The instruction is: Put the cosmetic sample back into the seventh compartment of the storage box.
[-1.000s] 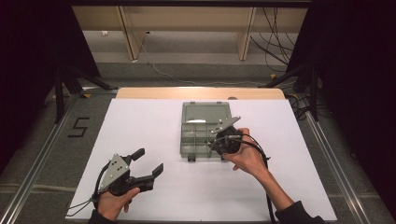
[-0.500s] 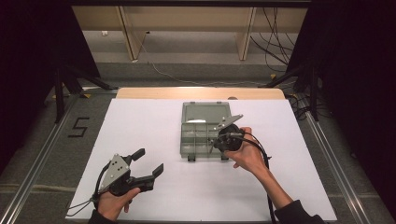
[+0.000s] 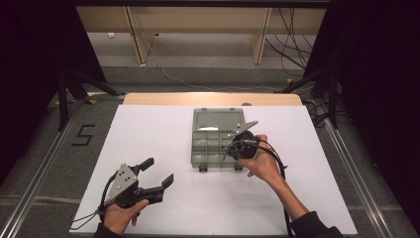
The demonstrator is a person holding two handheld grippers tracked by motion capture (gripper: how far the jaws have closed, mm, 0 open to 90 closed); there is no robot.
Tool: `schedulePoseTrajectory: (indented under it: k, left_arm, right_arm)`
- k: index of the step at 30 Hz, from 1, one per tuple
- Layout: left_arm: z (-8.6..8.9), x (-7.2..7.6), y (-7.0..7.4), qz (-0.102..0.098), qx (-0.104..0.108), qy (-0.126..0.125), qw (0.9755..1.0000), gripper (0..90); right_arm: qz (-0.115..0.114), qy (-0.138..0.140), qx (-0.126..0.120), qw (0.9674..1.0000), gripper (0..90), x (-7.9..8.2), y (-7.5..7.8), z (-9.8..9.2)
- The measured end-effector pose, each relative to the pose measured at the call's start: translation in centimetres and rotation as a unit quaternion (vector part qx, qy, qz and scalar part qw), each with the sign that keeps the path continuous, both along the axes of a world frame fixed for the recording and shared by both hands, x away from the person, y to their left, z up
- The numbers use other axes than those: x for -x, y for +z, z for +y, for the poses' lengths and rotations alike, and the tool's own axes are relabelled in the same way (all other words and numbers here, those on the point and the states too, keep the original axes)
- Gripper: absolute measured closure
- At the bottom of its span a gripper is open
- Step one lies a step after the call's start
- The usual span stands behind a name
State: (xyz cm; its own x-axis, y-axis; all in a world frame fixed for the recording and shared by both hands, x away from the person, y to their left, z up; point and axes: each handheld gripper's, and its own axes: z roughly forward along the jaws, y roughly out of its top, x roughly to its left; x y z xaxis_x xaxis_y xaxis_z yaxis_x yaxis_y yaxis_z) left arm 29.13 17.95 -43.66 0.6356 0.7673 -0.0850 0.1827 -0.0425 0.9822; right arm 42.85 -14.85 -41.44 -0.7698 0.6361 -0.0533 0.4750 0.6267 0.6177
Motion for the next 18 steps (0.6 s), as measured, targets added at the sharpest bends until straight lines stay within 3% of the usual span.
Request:
schedulePoseTrajectory:
  k: [10,12,13,18]
  left_arm:
    - [0.0,-0.1,0.0,-0.003,0.005,-0.003,1.0,15.6]
    - [0.0,0.0,0.0,0.0,0.002,-0.001,1.0,15.6]
    - [0.0,0.0,0.0,0.0,0.003,0.0,1.0,15.6]
    - [0.0,-0.1,0.0,-0.002,0.005,-0.003,1.0,15.6]
  right_arm:
    - [0.014,-0.014,0.0,0.9998,81.0,-0.5,-1.2,0.2]
    - [0.007,-0.013,0.003,0.9999,81.0,-0.6,-1.4,0.1]
    - [0.016,-0.019,0.004,0.9997,81.0,-0.6,-1.5,0.2]
    - [0.007,-0.021,0.004,0.9998,80.9,-0.7,-1.9,0.3]
